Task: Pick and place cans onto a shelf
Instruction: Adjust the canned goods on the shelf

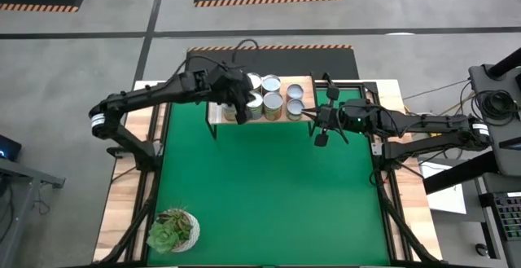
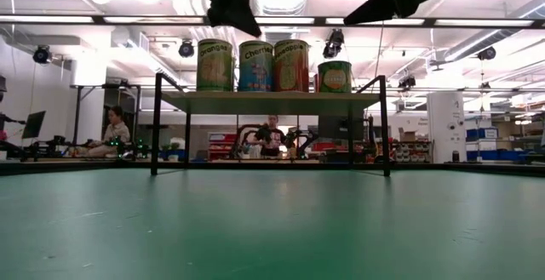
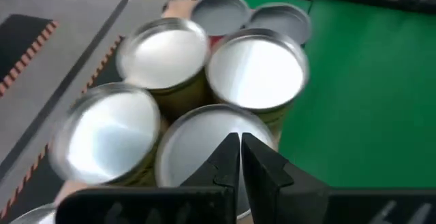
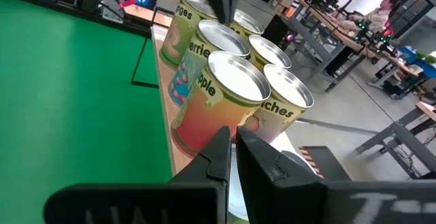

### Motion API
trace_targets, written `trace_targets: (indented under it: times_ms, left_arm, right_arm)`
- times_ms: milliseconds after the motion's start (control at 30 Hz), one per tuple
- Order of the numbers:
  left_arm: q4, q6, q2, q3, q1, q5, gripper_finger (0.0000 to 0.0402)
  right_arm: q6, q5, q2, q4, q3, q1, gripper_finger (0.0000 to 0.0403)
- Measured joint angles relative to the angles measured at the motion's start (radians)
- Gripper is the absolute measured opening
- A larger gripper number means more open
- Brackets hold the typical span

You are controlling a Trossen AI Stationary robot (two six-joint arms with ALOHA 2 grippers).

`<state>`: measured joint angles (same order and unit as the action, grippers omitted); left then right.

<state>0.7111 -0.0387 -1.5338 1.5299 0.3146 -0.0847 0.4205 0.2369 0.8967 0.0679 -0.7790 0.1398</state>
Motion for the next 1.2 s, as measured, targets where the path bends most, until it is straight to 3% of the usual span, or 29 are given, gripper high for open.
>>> trace_targets:
  times_ms: [267, 1200]
  left_arm:
    - [0.009, 0.017, -0.051, 0.0, -0.028, -0.126, 0.0]
    - [0.059, 0.048, -0.047, 0.0, -0.057, -0.165, 0.0]
  right_arm:
    - [0.0, 0.0, 0.0, 0.001, -0.001, 0.0, 0.0013]
    - [0.008, 0.0, 0.0, 0.001, -0.001, 0.0, 0.0013]
